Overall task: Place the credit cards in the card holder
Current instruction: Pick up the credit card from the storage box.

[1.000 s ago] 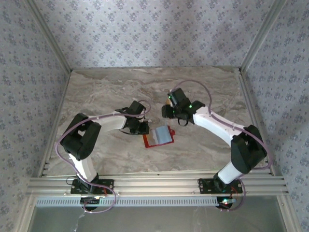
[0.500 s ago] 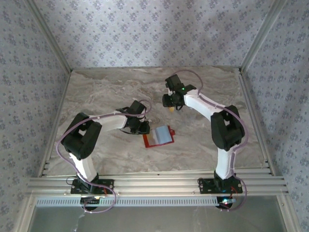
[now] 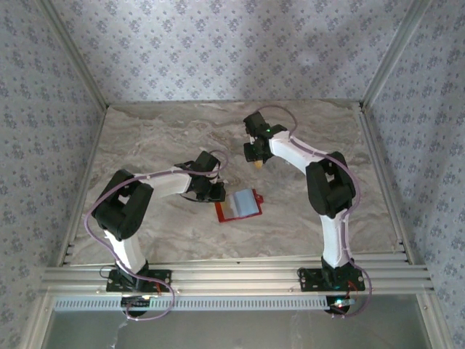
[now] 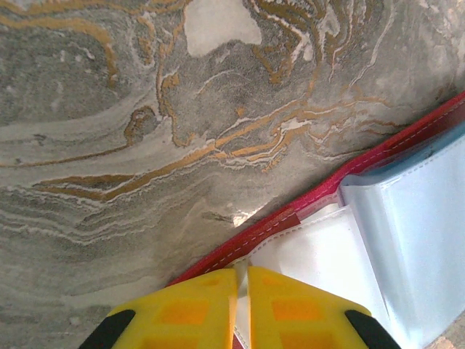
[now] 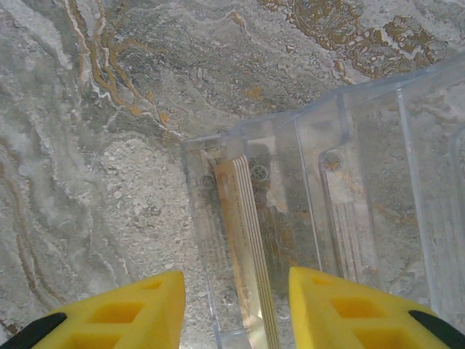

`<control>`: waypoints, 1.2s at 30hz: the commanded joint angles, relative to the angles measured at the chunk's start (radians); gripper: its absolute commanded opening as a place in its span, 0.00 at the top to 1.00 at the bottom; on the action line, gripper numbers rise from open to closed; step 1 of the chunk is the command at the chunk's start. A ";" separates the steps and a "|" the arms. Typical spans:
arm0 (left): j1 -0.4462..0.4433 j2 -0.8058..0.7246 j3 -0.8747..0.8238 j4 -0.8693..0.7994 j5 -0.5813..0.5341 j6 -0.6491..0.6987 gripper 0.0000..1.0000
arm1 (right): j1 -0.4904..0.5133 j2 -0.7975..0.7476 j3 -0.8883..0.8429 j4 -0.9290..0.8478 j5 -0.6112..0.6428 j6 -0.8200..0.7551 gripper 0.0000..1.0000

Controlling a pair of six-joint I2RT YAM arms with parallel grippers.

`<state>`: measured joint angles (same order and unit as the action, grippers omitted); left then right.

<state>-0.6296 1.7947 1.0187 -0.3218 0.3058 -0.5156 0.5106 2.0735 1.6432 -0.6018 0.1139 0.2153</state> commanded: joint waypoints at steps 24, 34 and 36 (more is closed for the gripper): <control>-0.015 0.034 -0.008 -0.027 0.013 0.011 0.87 | -0.038 0.080 0.068 -0.051 -0.193 -0.007 0.57; -0.016 0.034 -0.007 -0.027 0.013 0.012 0.87 | -0.055 0.078 0.069 -0.043 -0.309 -0.005 0.60; -0.016 0.034 -0.007 -0.028 0.013 0.012 0.87 | -0.064 0.073 0.064 -0.037 -0.339 -0.005 0.62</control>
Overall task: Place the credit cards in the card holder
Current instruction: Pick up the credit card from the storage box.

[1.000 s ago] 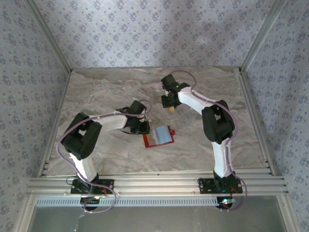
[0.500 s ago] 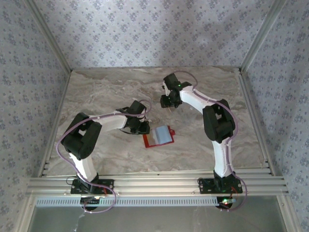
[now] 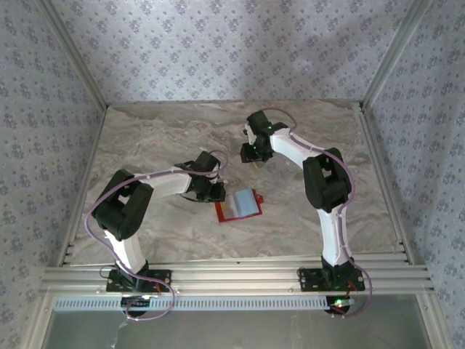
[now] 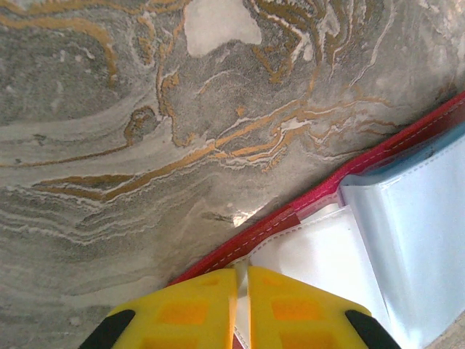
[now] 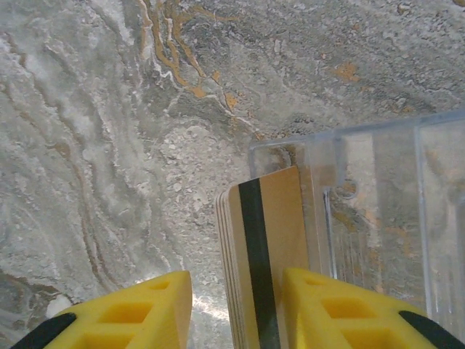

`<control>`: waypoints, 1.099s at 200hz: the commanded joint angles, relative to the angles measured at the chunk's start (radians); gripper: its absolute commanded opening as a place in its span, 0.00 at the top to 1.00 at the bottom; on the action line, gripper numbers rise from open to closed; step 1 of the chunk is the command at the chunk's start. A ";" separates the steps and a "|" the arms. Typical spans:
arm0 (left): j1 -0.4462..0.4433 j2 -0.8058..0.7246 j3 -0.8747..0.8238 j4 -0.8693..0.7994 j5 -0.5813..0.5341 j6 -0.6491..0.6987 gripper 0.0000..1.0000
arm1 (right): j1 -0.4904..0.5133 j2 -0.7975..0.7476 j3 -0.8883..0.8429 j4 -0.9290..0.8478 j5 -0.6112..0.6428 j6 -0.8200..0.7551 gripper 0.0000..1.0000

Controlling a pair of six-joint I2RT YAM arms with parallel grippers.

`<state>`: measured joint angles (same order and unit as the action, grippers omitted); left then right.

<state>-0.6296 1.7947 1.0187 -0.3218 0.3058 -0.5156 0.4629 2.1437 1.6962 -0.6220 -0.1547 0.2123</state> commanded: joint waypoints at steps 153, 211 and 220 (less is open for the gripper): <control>-0.016 0.038 -0.005 -0.031 0.010 0.014 0.87 | -0.063 -0.039 -0.035 0.050 -0.214 0.013 0.73; -0.015 0.040 -0.003 -0.031 0.011 0.014 0.87 | -0.072 -0.042 -0.038 0.059 -0.252 0.019 0.72; -0.016 0.040 -0.004 -0.031 0.012 0.013 0.87 | -0.074 -0.042 -0.038 0.061 -0.256 0.019 0.72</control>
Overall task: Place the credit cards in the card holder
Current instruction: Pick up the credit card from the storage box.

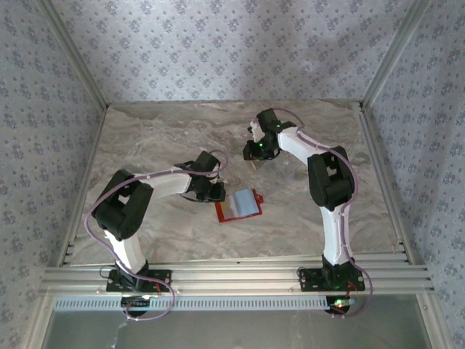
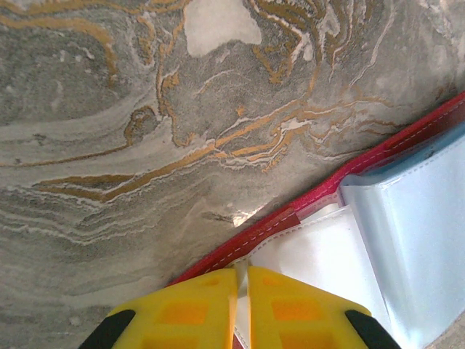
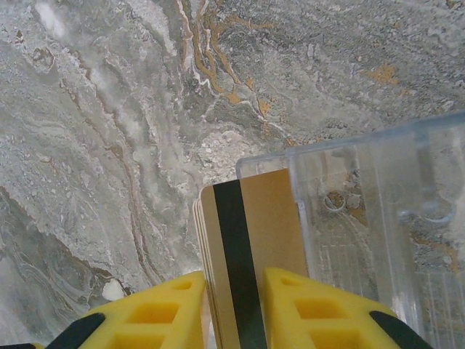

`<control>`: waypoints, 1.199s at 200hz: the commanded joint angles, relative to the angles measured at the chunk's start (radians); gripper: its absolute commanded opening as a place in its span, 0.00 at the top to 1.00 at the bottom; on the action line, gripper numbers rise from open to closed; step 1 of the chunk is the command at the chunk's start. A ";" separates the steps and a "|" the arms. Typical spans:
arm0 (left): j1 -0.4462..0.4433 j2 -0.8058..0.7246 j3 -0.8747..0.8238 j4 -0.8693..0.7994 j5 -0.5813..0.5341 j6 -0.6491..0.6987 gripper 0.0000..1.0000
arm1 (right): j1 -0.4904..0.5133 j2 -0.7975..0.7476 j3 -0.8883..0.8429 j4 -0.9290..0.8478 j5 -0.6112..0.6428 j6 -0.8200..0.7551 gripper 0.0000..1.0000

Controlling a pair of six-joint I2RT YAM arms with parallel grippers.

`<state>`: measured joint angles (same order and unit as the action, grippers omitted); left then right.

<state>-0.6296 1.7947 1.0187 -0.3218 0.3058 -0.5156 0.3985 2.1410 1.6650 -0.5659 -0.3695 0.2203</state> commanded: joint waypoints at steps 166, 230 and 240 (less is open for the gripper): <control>-0.015 0.043 -0.003 -0.033 0.014 0.014 0.87 | -0.033 -0.041 -0.024 0.043 -0.197 0.016 0.70; -0.015 0.043 -0.002 -0.032 0.015 0.014 0.87 | -0.030 -0.041 -0.022 0.033 -0.167 0.010 0.72; -0.015 0.043 -0.003 -0.032 0.015 0.014 0.87 | -0.030 -0.041 -0.021 0.030 -0.160 0.007 0.74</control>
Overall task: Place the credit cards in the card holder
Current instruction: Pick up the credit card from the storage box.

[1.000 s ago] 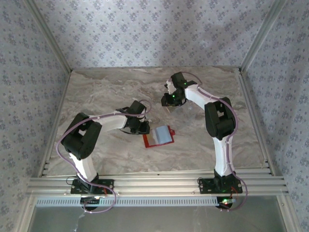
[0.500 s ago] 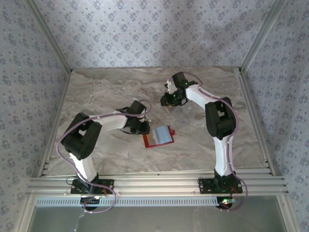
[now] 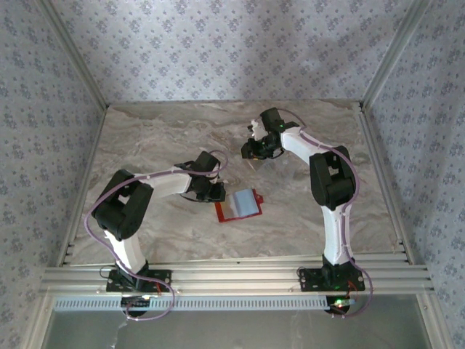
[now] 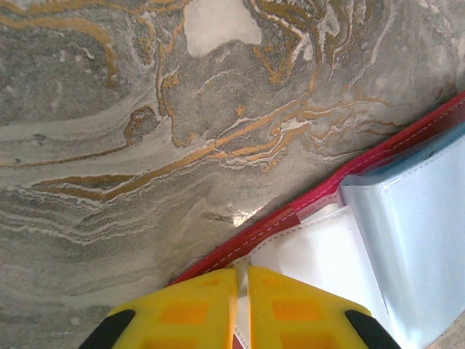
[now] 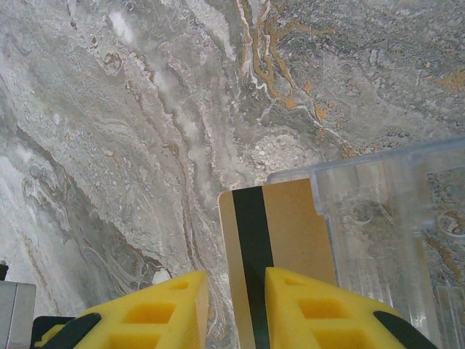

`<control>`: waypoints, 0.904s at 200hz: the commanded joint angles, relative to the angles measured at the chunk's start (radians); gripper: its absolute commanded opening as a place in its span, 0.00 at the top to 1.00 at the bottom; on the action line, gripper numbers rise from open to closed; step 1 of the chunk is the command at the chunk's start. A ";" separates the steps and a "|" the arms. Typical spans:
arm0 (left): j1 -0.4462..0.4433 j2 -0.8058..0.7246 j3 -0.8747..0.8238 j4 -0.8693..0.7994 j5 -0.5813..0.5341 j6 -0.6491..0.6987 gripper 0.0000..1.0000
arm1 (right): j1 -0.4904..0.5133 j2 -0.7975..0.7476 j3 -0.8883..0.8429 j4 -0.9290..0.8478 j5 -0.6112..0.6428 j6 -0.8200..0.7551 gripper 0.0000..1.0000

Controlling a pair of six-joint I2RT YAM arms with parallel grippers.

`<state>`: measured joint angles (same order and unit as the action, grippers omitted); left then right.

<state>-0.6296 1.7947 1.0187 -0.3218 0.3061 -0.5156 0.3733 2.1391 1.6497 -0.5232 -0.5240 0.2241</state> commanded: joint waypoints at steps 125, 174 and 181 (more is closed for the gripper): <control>-0.015 0.043 -0.001 -0.035 0.013 0.015 0.87 | -0.001 -0.051 -0.007 -0.025 -0.004 -0.008 0.89; -0.015 0.042 -0.001 -0.036 0.011 0.015 0.87 | -0.004 -0.068 -0.006 -0.038 0.011 -0.009 0.96; -0.016 0.041 -0.001 -0.035 0.011 0.015 0.87 | -0.004 -0.071 -0.005 -0.040 0.014 -0.009 0.97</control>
<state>-0.6296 1.7947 1.0187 -0.3222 0.3058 -0.5152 0.3733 2.1143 1.6497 -0.5274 -0.5121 0.2195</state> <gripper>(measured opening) 0.128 0.073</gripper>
